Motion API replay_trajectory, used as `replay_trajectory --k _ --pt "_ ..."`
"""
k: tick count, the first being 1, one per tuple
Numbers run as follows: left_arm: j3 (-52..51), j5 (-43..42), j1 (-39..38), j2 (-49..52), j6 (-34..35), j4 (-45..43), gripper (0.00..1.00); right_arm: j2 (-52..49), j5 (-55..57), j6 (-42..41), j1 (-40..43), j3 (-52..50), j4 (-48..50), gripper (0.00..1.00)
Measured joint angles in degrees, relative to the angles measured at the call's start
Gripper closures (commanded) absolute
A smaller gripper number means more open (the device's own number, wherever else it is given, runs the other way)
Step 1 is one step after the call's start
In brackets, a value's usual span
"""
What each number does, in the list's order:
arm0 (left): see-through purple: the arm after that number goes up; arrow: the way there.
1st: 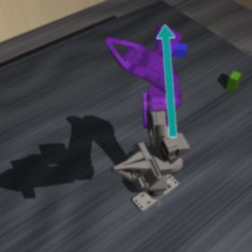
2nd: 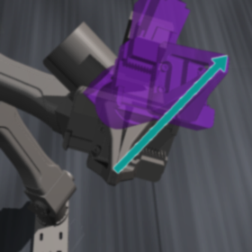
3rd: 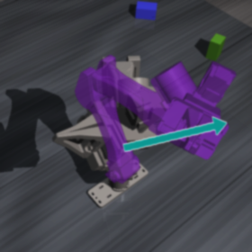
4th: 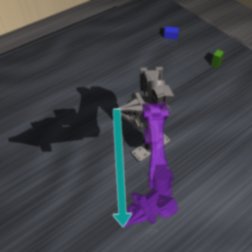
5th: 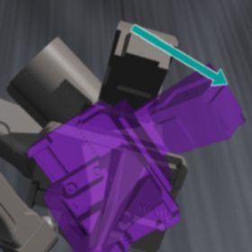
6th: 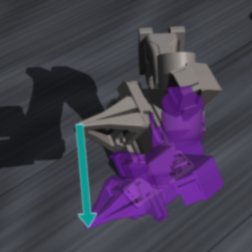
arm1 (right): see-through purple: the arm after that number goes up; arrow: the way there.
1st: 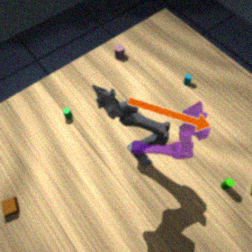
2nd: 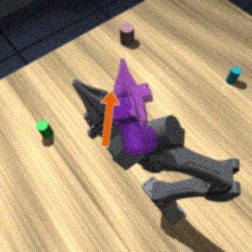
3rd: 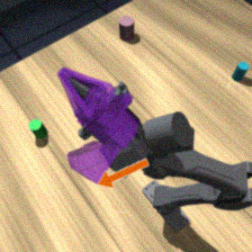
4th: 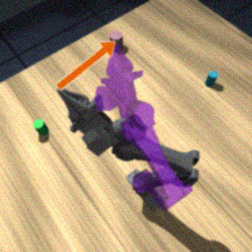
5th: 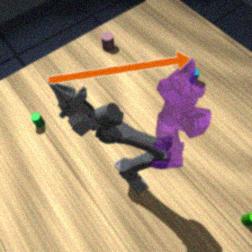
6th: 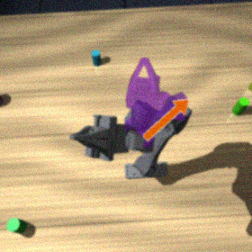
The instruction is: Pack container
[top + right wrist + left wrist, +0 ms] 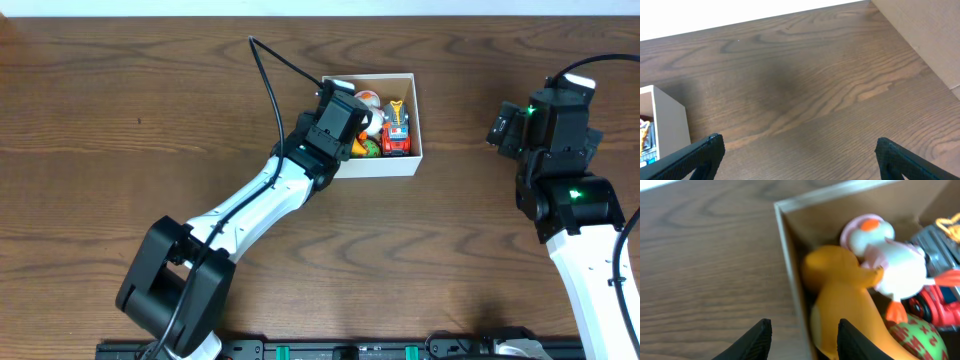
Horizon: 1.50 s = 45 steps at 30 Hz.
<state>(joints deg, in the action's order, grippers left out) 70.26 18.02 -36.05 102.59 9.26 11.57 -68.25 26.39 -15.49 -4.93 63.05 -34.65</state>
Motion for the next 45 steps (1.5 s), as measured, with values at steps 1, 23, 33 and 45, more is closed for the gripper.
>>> replay_trajectory --k 1,23,33,45 --pt "0.00 -0.66 0.00 0.33 0.00 0.04 0.57 0.00 -0.02 0.00 0.00 0.00 0.00 0.01" --pt "0.00 -1.38 -0.61 1.05 0.42 2.62 0.64 0.00 0.00 0.00 0.00 0.00 0.00 0.01" --pt "0.00 2.08 -1.07 -1.20 0.42 2.38 0.64 0.00 0.00 0.00 0.00 0.00 0.00 0.01" --pt "0.00 2.56 -5.18 -2.62 0.83 -0.92 0.94 0.00 -0.02 0.00 0.00 0.00 0.00 0.01"
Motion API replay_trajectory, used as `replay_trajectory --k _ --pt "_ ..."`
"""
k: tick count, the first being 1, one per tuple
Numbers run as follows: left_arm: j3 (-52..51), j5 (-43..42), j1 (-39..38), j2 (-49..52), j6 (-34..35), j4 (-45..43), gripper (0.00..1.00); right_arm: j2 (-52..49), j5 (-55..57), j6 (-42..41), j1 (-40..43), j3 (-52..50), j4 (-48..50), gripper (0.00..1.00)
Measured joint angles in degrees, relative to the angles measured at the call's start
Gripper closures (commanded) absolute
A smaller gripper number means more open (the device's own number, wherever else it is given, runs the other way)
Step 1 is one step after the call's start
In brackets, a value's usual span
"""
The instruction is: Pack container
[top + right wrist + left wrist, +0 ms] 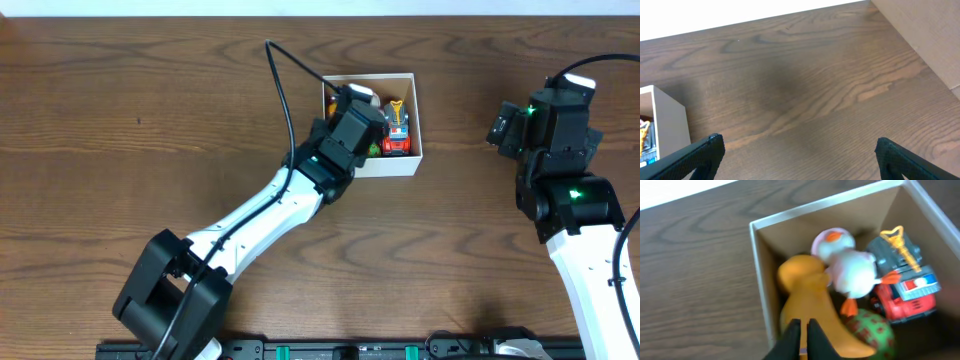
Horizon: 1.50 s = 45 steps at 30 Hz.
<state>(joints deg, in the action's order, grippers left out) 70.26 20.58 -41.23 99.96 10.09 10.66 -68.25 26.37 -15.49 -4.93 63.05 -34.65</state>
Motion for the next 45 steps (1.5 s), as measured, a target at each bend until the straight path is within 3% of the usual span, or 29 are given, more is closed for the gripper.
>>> replay_trajectory --k 25,45 --pt "0.00 0.07 -0.98 6.47 0.02 0.98 0.94 0.00 0.00 0.00 0.00 0.00 0.00 0.01" --pt "0.00 0.37 -0.59 3.08 0.02 -2.78 0.93 0.00 0.02 0.00 0.00 0.00 0.00 0.01"
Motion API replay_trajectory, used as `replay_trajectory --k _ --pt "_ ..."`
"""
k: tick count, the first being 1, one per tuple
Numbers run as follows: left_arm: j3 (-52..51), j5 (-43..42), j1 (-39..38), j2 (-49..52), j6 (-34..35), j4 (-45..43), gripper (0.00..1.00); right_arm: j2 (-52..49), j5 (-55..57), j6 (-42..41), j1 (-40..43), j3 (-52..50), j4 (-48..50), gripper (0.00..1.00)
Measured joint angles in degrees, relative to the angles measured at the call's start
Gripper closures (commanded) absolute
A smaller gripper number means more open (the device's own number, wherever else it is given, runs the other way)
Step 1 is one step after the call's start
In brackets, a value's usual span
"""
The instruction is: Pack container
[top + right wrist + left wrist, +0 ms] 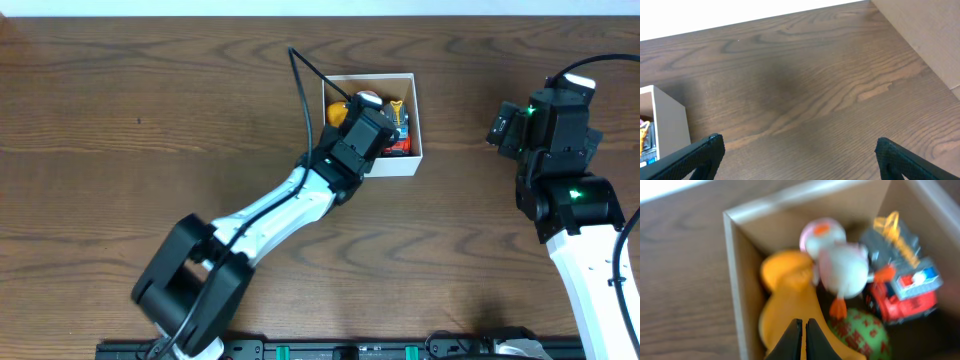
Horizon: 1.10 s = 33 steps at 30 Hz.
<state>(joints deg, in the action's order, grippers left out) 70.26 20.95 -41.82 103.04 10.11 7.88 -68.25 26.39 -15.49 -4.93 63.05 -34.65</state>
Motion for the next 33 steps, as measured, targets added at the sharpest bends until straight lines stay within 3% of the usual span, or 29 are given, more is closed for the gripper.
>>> replay_trajectory --k 4,7,10,18,33 --pt "0.00 0.00 2.78 -6.21 -0.11 -0.07 0.83 0.00 -0.02 0.00 0.00 -0.02 0.00 0.01" --pt "0.07 0.02 7.08 -10.25 0.02 0.11 0.48 0.00 -0.02 0.00 0.00 0.00 0.02 0.01" --pt "0.22 0.13 12.11 -12.17 0.17 1.14 0.02 0.00 -0.02 0.00 0.00 -0.02 0.00 0.01" --pt "0.22 0.28 22.49 -12.17 0.39 1.84 0.02 0.00 -0.02 0.00 0.00 -0.02 0.00 0.01" --pt "0.22 0.24 23.56 -12.17 0.39 2.21 0.02 0.00 -0.02 0.00 0.00 0.00 0.00 0.01"
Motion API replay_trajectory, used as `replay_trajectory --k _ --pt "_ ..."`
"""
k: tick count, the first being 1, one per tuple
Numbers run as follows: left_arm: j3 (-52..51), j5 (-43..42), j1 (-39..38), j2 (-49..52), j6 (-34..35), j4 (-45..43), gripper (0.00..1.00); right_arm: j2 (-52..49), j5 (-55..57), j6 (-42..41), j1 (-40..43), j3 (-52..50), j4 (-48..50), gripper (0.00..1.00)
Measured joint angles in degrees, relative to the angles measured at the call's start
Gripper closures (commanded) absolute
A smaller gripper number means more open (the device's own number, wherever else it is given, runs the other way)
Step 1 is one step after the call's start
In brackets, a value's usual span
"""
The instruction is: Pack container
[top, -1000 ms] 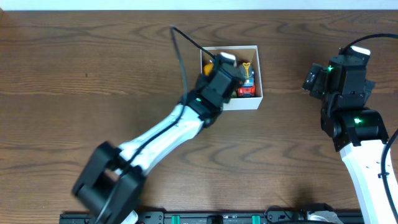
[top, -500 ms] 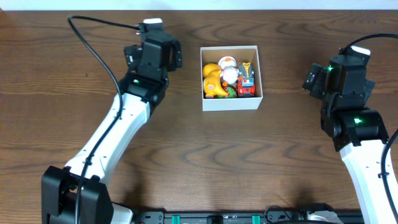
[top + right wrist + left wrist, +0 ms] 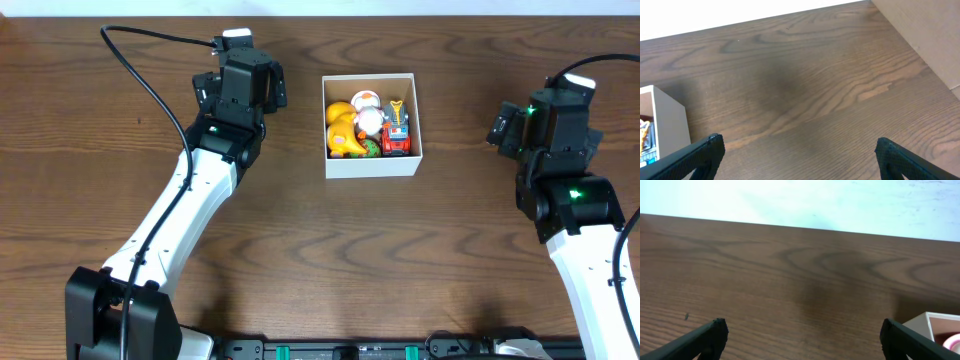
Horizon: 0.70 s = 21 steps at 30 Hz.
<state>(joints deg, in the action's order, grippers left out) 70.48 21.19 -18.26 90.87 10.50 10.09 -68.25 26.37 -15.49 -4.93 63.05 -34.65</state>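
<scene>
A white open box (image 3: 408, 115) stands on the table at centre back. It holds an orange toy (image 3: 343, 129), a white and pink duck (image 3: 368, 114), a red toy truck (image 3: 397, 132) and a green ball (image 3: 370, 148). My left gripper (image 3: 800, 341) is open over bare table left of the box, whose corner (image 3: 935, 323) shows in the left wrist view. My right gripper (image 3: 799, 155) is open at the right, apart from the box (image 3: 670, 120), with nothing between its fingers.
The dark wooden table (image 3: 120, 210) runs to a pale far edge (image 3: 790, 200). A black cable (image 3: 150, 80) loops above the left arm. A brown panel (image 3: 930, 35) shows at the right in the right wrist view.
My left gripper was shut and low over the orange toy inside the box. Now it is open and well to the left of the box. The right arm has not moved.
My left gripper stood open at the box's left wall beside the orange toy. Then it was shut over the toys in the box, and stayed shut there. Now it is open, away to the left, with all toys lying in the box.
</scene>
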Motion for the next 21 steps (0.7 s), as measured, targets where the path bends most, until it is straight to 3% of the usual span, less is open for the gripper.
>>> replay_trajectory --k 21 --pt "0.00 0.00 0.00 0.00 0.00 0.00 0.02 0.00 0.00 0.00 0.00 0.00 0.00 0.01"
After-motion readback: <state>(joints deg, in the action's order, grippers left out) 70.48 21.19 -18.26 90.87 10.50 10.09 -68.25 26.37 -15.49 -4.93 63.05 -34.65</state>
